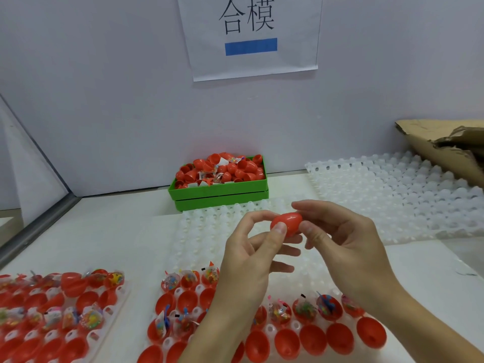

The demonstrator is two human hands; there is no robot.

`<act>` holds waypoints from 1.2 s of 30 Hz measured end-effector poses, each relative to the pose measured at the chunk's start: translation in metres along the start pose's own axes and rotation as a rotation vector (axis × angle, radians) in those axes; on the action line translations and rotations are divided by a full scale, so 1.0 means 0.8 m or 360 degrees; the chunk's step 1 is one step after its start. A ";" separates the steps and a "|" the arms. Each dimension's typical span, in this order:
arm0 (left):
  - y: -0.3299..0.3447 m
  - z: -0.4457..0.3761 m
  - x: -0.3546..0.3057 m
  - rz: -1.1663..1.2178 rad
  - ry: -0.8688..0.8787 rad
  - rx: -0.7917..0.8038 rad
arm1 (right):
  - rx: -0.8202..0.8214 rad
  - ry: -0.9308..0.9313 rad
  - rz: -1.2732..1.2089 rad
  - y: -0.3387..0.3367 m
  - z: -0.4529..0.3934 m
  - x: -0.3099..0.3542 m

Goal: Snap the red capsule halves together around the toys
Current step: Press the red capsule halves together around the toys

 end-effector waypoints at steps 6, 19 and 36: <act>0.004 -0.002 0.002 0.0122 -0.0082 0.0023 | -0.0086 -0.0052 -0.0036 -0.004 0.000 0.004; -0.010 0.013 -0.027 -0.0933 0.0471 -0.0498 | 0.0273 0.0300 -0.0257 0.020 0.004 -0.016; -0.003 0.002 -0.018 -0.1458 0.0685 -0.0254 | -0.0366 0.0969 -0.0881 -0.109 -0.029 -0.083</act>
Point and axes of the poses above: each hand's wrist, its own z-axis away from the middle knuckle, its own y-axis out of the palm, x = y × z, the point moved 6 cm from there along -z, towards the middle knuckle, and after that the axes turned 6 degrees about x, right-handed, at the moved point
